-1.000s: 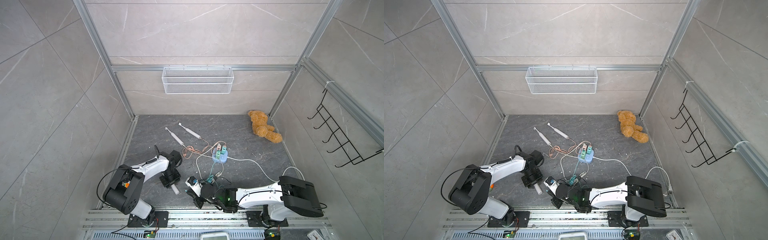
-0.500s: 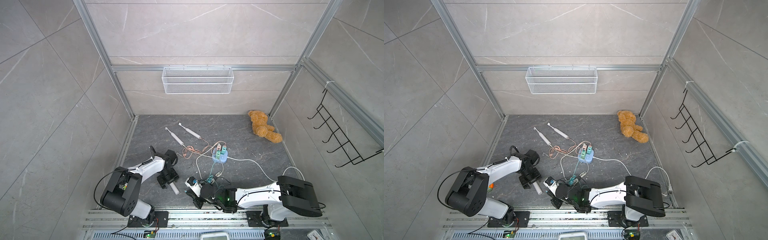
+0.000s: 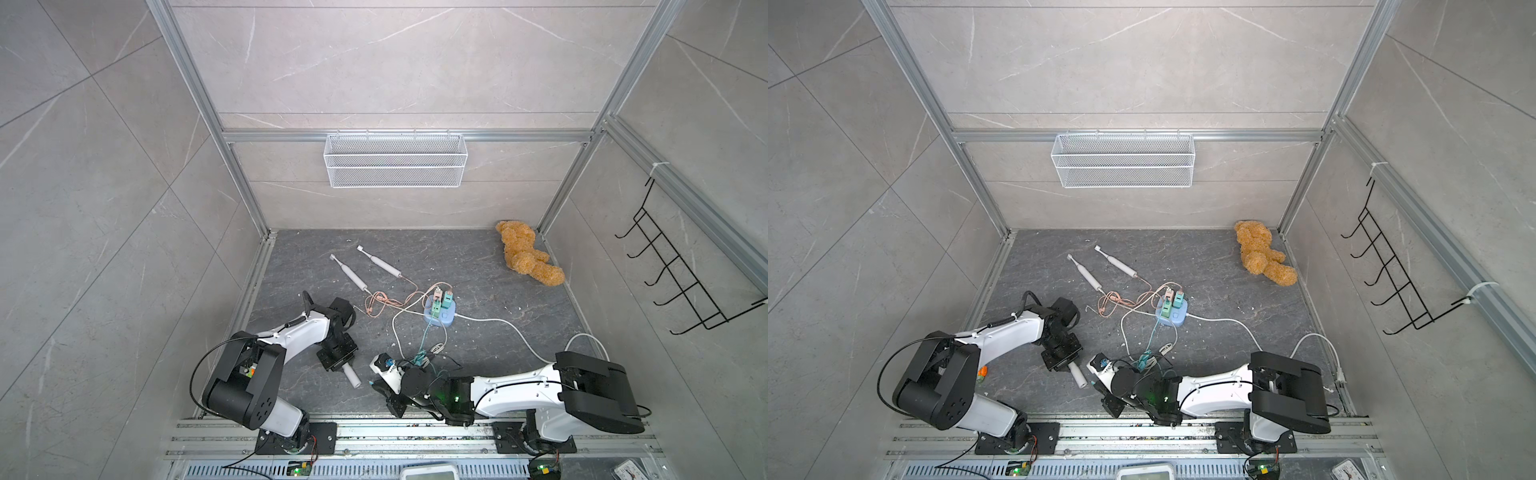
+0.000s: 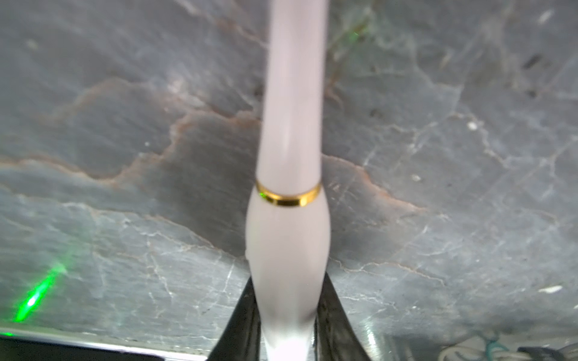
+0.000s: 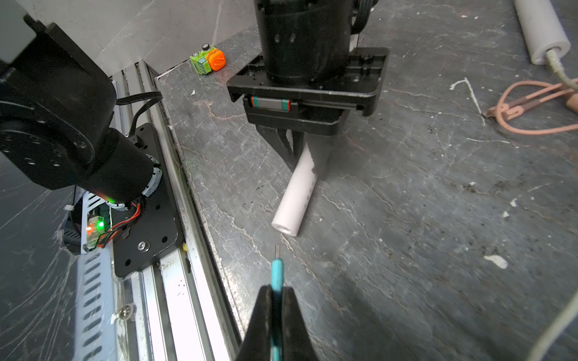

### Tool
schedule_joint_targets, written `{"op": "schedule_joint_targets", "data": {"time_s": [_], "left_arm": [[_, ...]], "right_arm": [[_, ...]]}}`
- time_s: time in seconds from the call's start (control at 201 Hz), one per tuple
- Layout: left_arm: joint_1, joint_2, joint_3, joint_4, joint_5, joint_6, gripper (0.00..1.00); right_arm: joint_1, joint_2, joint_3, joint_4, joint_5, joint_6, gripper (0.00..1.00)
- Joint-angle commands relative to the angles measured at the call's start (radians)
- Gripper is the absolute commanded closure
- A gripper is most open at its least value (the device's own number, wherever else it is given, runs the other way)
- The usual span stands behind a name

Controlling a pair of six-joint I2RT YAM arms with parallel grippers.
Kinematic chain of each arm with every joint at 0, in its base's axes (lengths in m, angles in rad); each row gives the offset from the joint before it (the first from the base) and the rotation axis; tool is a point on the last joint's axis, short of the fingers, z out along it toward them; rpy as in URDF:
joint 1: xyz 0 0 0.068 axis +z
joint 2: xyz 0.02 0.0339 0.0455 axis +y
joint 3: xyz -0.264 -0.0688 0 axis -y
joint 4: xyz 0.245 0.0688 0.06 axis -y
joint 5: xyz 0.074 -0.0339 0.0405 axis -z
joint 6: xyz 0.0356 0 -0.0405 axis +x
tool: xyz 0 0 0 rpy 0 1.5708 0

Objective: Charge the electric toothbrush
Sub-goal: Place the electric toothbrush at the center of the board, then pick up the electric toothbrush from the center of the board.

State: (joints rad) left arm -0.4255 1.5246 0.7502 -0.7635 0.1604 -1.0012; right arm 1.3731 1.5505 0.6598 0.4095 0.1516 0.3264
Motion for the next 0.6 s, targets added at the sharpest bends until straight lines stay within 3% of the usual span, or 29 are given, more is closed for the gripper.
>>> {"op": "schedule_joint_targets", "data": {"time_s": [0.0, 0.045, 0.189, 0.324, 0.508, 0.597], "left_arm": [[-0.002, 0.075, -0.106, 0.099, -0.029, 0.024, 0.92], [-0.002, 0.057, -0.102, 0.088, -0.028, 0.026, 1.00], [0.004, -0.066, -0.055, 0.030, -0.037, 0.030, 1.00], [0.008, -0.309, -0.012, 0.036, -0.068, 0.015, 1.00], [0.030, -0.696, -0.130, 0.295, -0.047, -0.065, 1.00], [0.030, -0.800, -0.185, 0.408, -0.006, -0.128, 1.00]], "right_arm": [[-0.001, 0.012, -0.017, 0.037, 0.000, 0.036, 1.00], [-0.001, 0.008, -0.025, 0.048, 0.002, 0.046, 1.00], [-0.004, -0.012, -0.048, 0.072, -0.013, 0.067, 1.00], [-0.032, -0.059, -0.081, 0.119, -0.050, 0.094, 1.00], [-0.126, -0.117, -0.151, 0.287, -0.150, 0.215, 1.00], [-0.192, -0.107, -0.182, 0.418, -0.222, 0.308, 1.00]]}}
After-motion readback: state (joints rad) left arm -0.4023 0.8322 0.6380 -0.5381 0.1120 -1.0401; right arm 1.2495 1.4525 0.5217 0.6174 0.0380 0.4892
